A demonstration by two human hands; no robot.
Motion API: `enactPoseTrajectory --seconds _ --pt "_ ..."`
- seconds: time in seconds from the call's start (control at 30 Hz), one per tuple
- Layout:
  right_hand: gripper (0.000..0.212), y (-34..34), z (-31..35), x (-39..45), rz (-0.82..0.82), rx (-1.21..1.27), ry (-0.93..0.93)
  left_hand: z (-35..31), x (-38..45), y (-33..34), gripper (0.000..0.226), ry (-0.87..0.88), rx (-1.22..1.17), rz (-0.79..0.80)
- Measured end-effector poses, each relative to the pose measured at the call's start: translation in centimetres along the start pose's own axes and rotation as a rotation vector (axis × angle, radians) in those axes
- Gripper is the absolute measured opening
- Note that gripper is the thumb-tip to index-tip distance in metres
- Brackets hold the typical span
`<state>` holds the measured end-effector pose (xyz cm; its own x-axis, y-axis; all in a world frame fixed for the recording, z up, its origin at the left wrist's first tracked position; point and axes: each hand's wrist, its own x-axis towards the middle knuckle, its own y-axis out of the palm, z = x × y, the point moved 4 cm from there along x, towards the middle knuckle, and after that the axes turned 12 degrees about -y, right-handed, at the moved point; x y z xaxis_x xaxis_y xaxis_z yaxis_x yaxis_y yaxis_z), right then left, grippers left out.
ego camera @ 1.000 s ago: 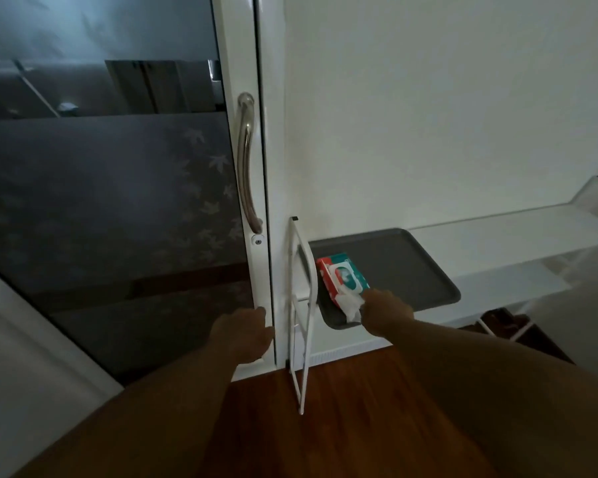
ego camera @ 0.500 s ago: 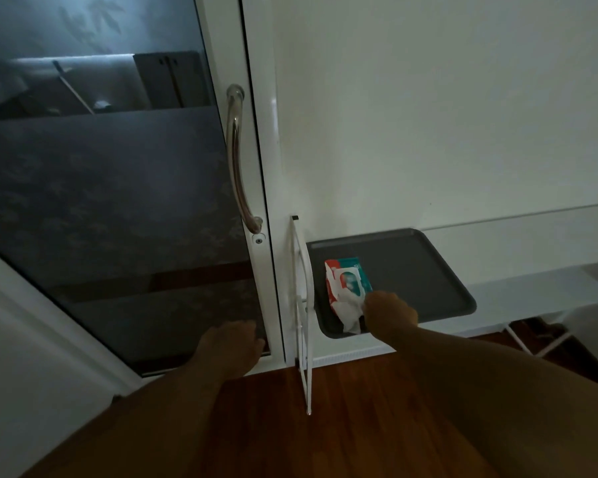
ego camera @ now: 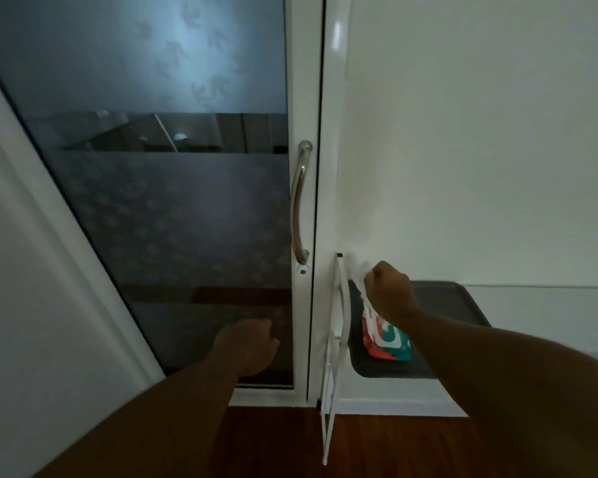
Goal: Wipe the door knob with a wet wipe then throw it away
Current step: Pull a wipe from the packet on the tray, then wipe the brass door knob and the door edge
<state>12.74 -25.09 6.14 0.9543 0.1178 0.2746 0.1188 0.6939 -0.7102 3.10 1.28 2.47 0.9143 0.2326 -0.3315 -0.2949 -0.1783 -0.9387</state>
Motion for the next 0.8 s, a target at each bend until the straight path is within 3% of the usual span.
enactPoseTrajectory --seconds 0.13,0.37,0.5,0.8 --pt "0.018 2.2 6.3 2.3 -0.045 0.122 -0.031 5.6 -1.2 -1.0 0.060 -0.112 -0.079 -0.040" --pt "0.024 11.2 19.0 2.4 0.130 0.288 -0.132 17.7 -7.1 -2.2 0.046 -0.326 -0.073 -0.149" --pt "0.032 16.3 26.9 -0.6 0.308 0.317 -0.253 25.1 -12.6 -2.1 0.055 -0.530 -0.072 -0.160" --pt "0.018 27.8 43.3 -12.9 0.590 0.344 -0.512 40.5 -30.0 1.7 0.054 -0.913 -0.125 -0.213"
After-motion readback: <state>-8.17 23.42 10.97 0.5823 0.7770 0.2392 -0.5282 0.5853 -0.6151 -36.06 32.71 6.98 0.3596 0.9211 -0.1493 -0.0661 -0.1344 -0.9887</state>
